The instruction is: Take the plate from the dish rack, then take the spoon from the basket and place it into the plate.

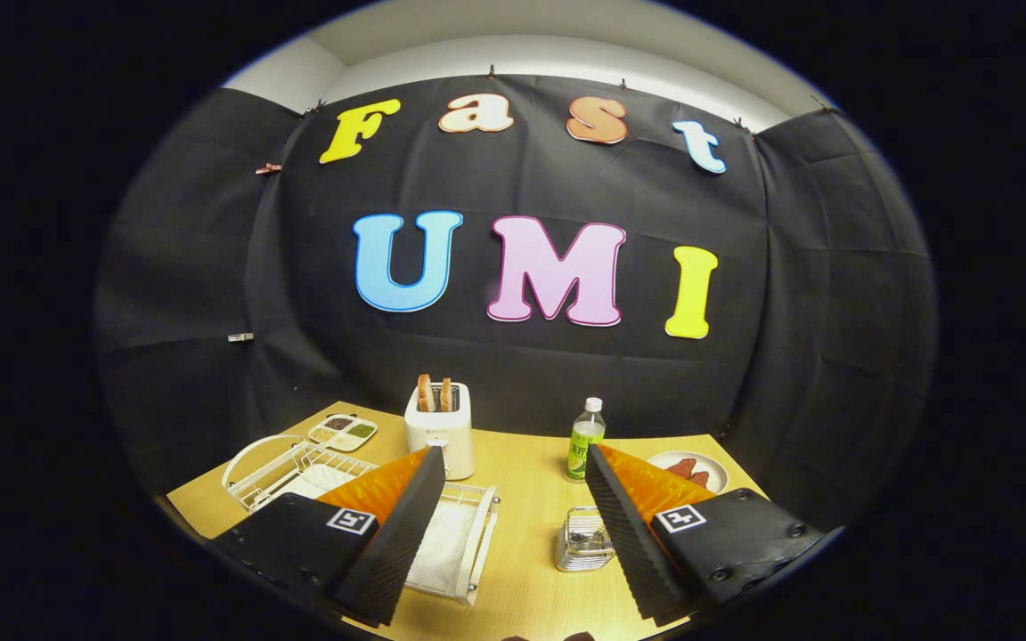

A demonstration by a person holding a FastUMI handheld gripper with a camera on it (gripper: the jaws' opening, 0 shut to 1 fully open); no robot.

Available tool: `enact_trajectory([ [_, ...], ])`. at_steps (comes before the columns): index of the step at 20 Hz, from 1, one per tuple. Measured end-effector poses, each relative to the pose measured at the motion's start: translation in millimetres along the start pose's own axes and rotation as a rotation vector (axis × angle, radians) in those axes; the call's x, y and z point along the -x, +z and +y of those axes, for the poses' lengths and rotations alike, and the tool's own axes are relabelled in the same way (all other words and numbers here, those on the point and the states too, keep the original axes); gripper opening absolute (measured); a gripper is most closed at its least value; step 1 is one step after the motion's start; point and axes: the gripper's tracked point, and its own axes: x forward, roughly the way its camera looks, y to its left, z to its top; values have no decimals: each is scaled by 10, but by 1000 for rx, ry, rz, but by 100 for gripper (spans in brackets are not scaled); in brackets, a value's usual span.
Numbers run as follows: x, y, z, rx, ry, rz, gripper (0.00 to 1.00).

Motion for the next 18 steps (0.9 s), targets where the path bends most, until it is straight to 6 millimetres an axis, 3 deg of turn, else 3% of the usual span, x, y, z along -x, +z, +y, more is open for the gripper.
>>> enact_trajectory([
  [5,-381,-23,359,25,63,60,98],
  [10,-759,-280,748,10,121,159,98],
  [14,-1030,-732,914,-23,119,307,98],
  [18,-1221,-1203,960,-75,87,486,98],
])
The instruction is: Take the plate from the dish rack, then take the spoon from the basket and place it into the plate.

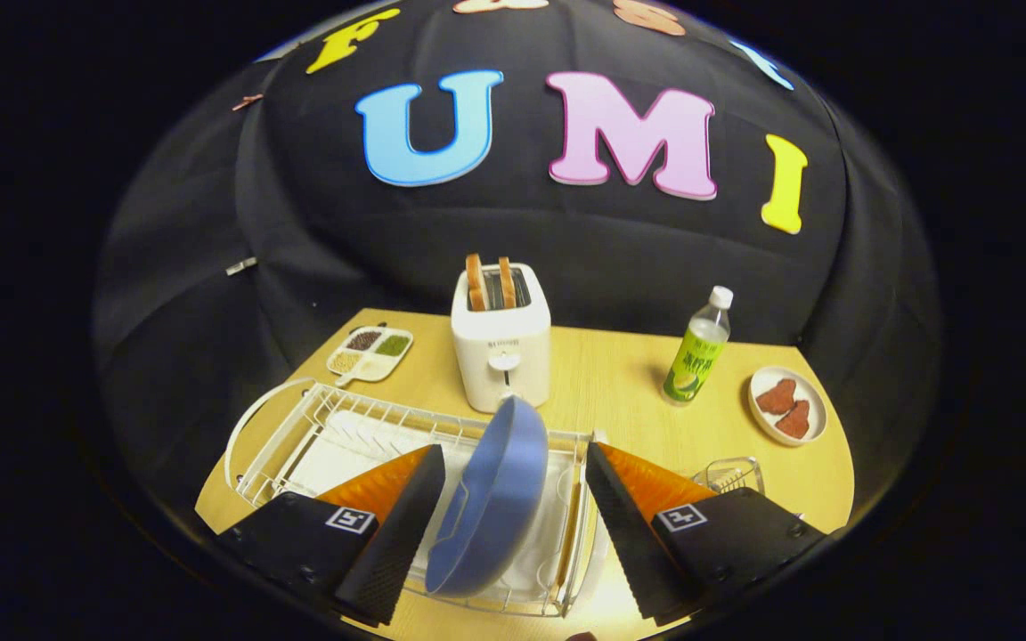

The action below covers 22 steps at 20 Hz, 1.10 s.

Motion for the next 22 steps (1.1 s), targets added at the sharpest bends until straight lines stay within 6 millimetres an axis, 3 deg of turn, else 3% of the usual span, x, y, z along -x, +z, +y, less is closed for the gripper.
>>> enact_trajectory([
  [3,-152,-109,-4,-38,-27,65,93],
  [9,-276,-282,14,-134,-91,168,44],
  [14,-216,-261,63,-129,-175,178,36],
  [22,-86,-6,118,-41,-261,118,36],
])
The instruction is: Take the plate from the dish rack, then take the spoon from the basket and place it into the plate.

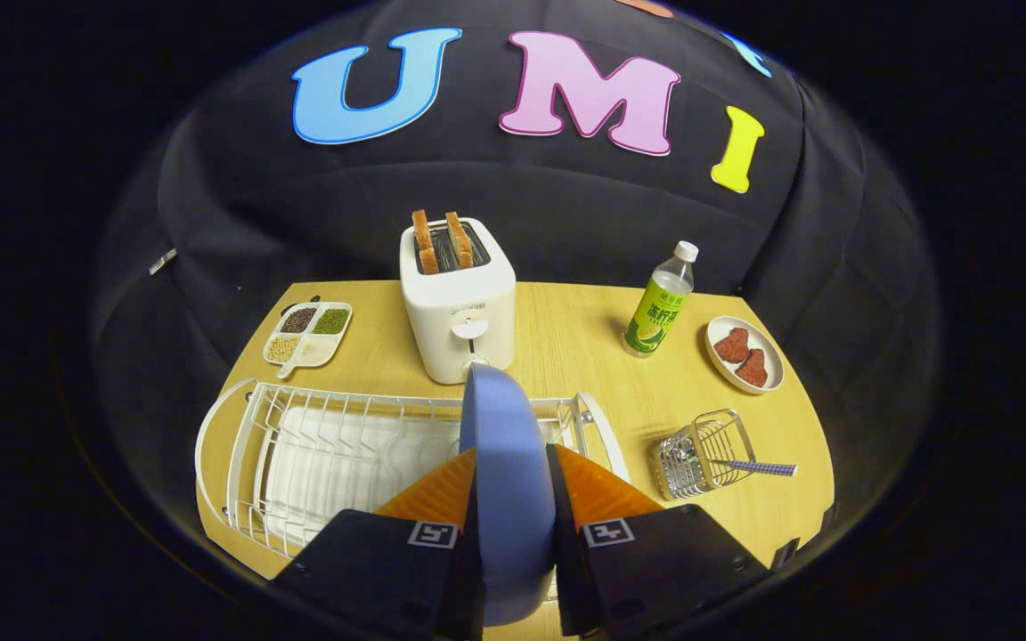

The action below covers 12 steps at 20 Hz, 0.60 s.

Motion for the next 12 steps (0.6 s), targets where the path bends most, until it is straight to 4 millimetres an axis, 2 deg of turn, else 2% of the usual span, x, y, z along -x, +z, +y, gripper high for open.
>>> enact_trajectory([
  [3,14,118,-112,28,-31,-41,35],
  [12,59,25,-462,-78,40,-4,30],
])
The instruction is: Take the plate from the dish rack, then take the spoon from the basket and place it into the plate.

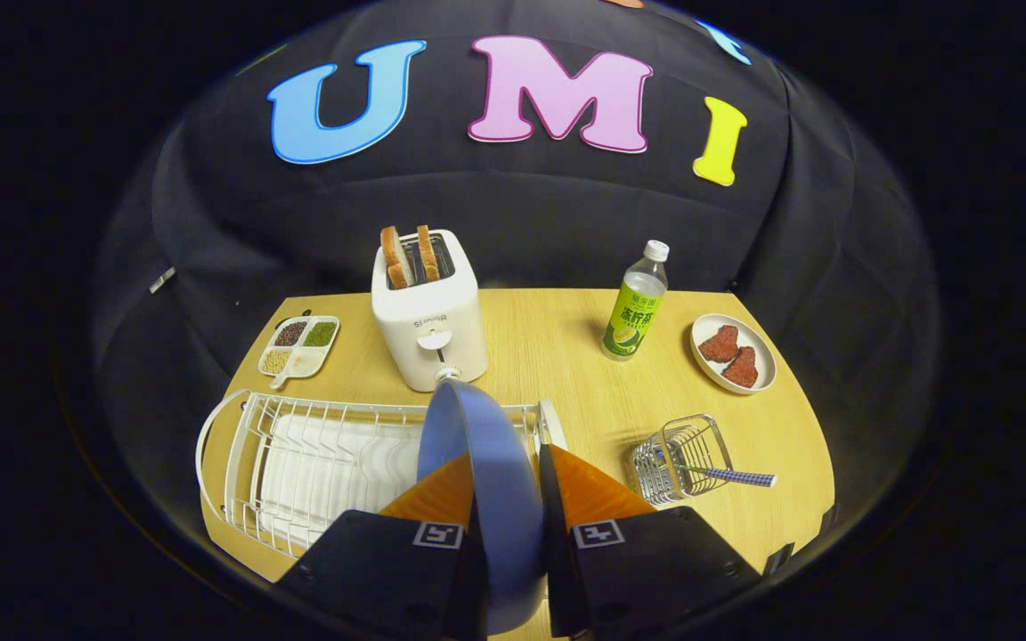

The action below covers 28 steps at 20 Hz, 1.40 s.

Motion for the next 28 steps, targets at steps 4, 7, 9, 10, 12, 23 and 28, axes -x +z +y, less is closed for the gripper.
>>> enact_trajectory([
  [4,229,-35,-91,-58,106,2,30],
  [7,529,-85,-311,-63,164,-31,30],
  [9,755,-144,-440,-34,205,-59,30],
  [10,857,-202,-507,-23,223,-66,30],
  [12,995,-333,-676,-26,237,-60,30],
  [23,1046,-1240,-1851,-246,264,79,30],
  [28,638,-1468,-2125,-274,314,160,30],
])
